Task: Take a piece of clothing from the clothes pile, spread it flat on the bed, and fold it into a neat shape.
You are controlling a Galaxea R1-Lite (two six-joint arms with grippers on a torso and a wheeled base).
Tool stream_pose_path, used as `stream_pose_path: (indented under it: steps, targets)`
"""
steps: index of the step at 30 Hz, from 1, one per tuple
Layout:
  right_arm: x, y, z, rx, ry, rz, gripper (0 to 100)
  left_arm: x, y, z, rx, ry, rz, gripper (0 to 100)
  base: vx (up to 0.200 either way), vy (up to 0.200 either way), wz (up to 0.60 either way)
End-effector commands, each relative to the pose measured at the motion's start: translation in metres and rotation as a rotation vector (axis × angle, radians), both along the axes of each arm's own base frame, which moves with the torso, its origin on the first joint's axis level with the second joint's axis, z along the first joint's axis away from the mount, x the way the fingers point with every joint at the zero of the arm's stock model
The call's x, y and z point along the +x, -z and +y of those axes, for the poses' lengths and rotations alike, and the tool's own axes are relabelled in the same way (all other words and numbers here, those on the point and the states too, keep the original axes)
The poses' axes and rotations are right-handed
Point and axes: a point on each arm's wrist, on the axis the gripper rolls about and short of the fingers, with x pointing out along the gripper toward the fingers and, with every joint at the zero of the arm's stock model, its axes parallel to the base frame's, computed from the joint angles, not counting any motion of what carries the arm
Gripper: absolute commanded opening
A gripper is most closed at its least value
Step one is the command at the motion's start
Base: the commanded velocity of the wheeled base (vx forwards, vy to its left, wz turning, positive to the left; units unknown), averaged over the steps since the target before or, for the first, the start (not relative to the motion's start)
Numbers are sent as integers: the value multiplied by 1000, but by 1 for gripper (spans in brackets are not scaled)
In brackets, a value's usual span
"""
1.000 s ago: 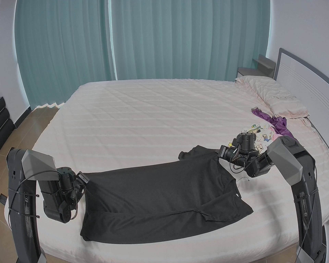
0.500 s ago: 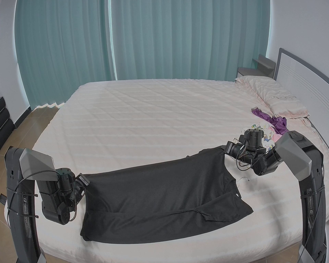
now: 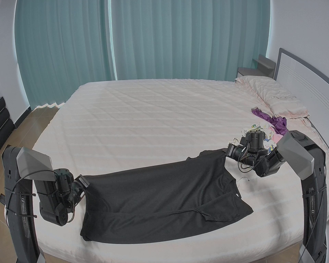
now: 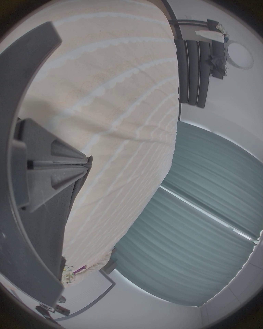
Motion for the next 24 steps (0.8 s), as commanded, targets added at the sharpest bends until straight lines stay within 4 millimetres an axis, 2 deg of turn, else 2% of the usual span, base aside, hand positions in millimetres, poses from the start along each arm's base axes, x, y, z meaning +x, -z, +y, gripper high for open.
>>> stream_pose_path:
  steps: [1,6,14,24]
  targets:
    - [-9,-5,-3,0,-2,15,0,-11,-9,-1,8,47,1,0,0,0,0]
    - [-24,-6,-7,5,-14,39,0,-13,-9,-1,25,56,10,0,0,0,0]
    - [-50,0,-11,-7,-30,108,0,-28,-4,-1,91,109,85,0,0,0,0]
    - [-83,31,-15,-158,-113,172,0,-49,-2,0,164,198,167,0,0,0,0]
